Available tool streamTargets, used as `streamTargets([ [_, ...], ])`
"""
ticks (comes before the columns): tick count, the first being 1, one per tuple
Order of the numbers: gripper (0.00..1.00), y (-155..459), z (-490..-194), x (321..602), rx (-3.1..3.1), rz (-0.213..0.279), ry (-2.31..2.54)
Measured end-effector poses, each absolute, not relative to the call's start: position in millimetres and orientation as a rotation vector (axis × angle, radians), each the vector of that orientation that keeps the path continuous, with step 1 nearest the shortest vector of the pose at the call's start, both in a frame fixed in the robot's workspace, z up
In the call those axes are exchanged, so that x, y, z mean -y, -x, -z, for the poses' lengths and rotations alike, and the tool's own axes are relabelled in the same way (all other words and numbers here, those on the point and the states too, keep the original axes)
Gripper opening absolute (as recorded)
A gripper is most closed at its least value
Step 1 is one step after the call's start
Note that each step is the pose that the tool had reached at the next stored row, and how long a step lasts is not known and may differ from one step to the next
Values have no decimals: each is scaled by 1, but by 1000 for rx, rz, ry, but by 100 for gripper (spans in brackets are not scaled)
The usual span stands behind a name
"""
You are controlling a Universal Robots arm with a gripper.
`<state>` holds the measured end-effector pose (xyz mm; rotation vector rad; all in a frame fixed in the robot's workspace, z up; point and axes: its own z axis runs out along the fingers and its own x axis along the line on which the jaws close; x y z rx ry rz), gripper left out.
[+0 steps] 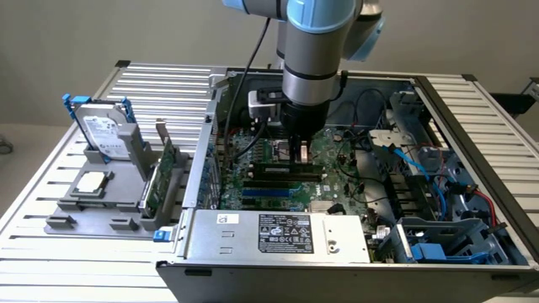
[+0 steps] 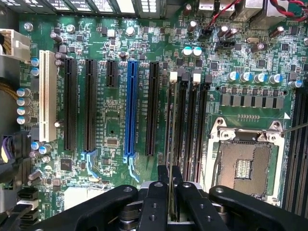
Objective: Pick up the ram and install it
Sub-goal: 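Insert the ram into the slot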
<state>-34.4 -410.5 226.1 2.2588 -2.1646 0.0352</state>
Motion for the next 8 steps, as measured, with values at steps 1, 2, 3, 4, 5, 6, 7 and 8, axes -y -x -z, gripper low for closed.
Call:
streamTargets([
  [1, 14, 34, -226, 410, 2164, -35, -2259],
  [2, 14, 34, -226, 410, 2164, -36, -2260],
  [3, 14, 35, -226, 410, 2164, -36, -2260],
  [4, 14, 35, -226, 410, 2164, -36, -2260],
  [5, 14, 35, -225, 410, 2164, -36, -2260],
  [6, 14, 35, -225, 410, 2164, -36, -2260],
  [7, 14, 35, -225, 410, 2164, -36, -2260],
  [8, 14, 35, -224, 410, 2164, -36, -2260],
])
